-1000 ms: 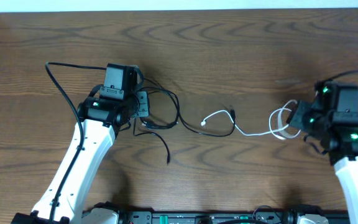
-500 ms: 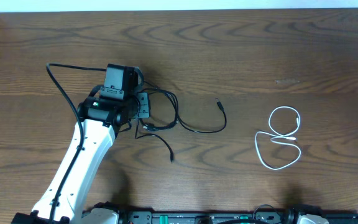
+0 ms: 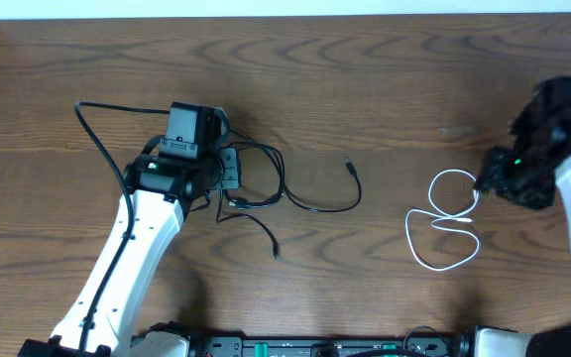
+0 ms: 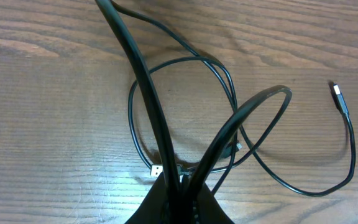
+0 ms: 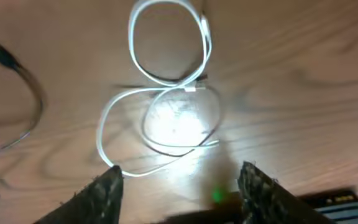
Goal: Untangle cables
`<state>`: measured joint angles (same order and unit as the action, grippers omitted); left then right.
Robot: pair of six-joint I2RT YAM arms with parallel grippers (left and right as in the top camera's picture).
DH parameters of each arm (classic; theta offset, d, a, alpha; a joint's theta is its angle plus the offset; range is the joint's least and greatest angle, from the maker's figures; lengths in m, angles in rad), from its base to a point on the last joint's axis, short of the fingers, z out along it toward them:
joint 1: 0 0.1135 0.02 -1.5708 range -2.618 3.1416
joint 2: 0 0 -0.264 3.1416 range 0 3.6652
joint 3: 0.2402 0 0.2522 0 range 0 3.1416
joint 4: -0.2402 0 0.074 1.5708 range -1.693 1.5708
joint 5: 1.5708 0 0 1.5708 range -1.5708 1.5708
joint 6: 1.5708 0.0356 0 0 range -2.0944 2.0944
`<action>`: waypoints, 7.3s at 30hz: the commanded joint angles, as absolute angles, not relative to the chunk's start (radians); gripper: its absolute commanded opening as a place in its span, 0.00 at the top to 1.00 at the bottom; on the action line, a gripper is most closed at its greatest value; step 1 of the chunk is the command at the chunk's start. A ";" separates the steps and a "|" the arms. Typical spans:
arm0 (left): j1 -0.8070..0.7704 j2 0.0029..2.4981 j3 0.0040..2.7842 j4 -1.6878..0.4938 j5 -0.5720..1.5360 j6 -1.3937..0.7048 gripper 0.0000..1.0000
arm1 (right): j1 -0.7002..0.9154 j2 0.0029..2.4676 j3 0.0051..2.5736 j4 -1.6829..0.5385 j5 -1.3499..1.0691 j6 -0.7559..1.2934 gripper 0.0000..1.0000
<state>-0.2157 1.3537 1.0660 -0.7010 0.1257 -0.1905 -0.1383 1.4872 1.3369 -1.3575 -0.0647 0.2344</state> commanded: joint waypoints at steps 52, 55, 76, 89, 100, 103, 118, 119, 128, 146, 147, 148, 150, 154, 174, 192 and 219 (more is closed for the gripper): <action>-0.211 1.346 1.084 -0.751 0.128 -0.200 0.92 | -0.023 1.519 1.067 -1.235 -0.262 0.067 0.20; -0.211 1.346 1.084 -0.752 0.128 -0.200 0.92 | 0.088 1.519 0.964 -1.145 -0.140 0.196 0.21; -0.211 1.346 1.084 -0.756 0.128 -0.200 0.92 | 0.295 1.519 0.823 -0.982 -0.088 0.454 0.60; -0.211 1.346 1.084 -0.758 0.128 -0.200 0.92 | 0.224 1.518 1.204 -1.085 0.023 0.368 0.99; -0.211 1.346 1.084 -0.767 0.128 -0.200 0.92 | -0.120 1.518 1.806 -1.065 0.513 0.358 0.99; -0.211 1.346 1.084 -0.767 0.128 -0.200 0.92 | -0.204 1.519 1.805 -1.049 0.569 0.359 0.99; -0.211 1.346 1.084 -0.767 0.128 -0.200 0.92 | -0.461 1.631 1.802 -1.046 0.645 0.404 0.99; -0.211 1.346 1.084 -0.767 0.128 -0.200 0.92 | -0.462 1.638 1.802 -1.043 0.645 0.404 0.99; -0.211 1.346 1.084 -0.765 0.132 -0.200 0.92 | -0.471 1.713 1.802 -1.028 0.456 0.400 0.70; -0.213 1.346 1.084 -0.461 0.894 -0.199 0.92 | -0.128 1.713 1.689 -1.367 -0.352 -0.002 0.04; -0.218 1.346 1.084 -0.378 1.013 -0.200 0.92 | -0.084 1.713 1.652 -1.351 -0.353 -0.002 0.03; -0.226 1.346 1.084 -0.316 1.095 -0.200 0.92 | -0.047 1.713 1.619 -1.334 -0.369 -0.002 0.03; -0.243 1.346 1.084 -0.268 1.144 -0.200 0.92 | 0.014 1.713 1.560 -1.288 -0.414 -0.002 0.02; -0.276 1.347 1.084 -0.274 1.140 -0.199 0.92 | 0.141 1.713 1.445 -1.143 -0.545 -0.002 0.01; -0.344 1.347 1.084 -0.275 1.141 -0.200 0.92 | 0.430 1.713 1.406 -0.740 -0.435 -0.001 0.45; -0.225 1.346 1.084 -0.239 1.184 -0.448 0.92 | 0.423 1.713 1.406 -0.668 -0.777 -0.376 0.30; -0.227 1.346 1.084 -0.008 1.406 -0.854 0.92 | 0.318 1.713 1.406 -0.596 -0.901 -0.477 0.27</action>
